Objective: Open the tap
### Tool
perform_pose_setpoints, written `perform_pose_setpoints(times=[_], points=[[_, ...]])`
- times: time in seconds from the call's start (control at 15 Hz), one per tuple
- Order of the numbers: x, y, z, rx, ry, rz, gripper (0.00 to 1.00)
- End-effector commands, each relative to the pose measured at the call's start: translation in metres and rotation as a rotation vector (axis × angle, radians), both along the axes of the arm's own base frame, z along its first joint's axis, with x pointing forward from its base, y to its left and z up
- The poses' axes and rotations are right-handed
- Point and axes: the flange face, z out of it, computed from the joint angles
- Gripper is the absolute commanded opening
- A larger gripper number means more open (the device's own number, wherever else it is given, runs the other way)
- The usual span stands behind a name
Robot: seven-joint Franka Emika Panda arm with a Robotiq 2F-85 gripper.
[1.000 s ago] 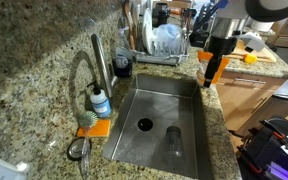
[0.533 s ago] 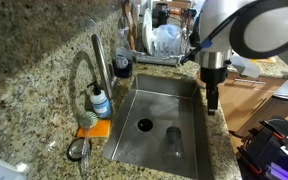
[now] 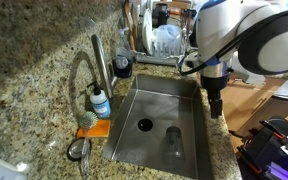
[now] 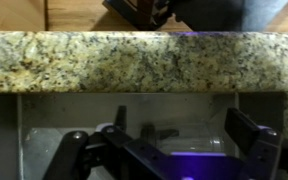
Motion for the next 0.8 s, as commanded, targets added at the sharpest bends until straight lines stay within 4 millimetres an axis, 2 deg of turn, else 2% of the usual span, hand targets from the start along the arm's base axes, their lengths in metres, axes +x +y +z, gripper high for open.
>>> perform_pose_setpoints(times=[0.0,0.27,0.4,0.53,0.73], points=[[-0.011,0.024,-0.019,-0.118,-0.035,0.162,1.0],[-0.016,0.056,-0.03,-0.244,-0.094,0.379,1.0],[-0.003,0.055,-0.021,-0.314,-0.118,0.484,1.0],[0.008,0.056,-0.001,-0.382,-0.149,0.58,1.0],[0.005,0.067,0.049,-0.486,-0.214,0.704,1.0]])
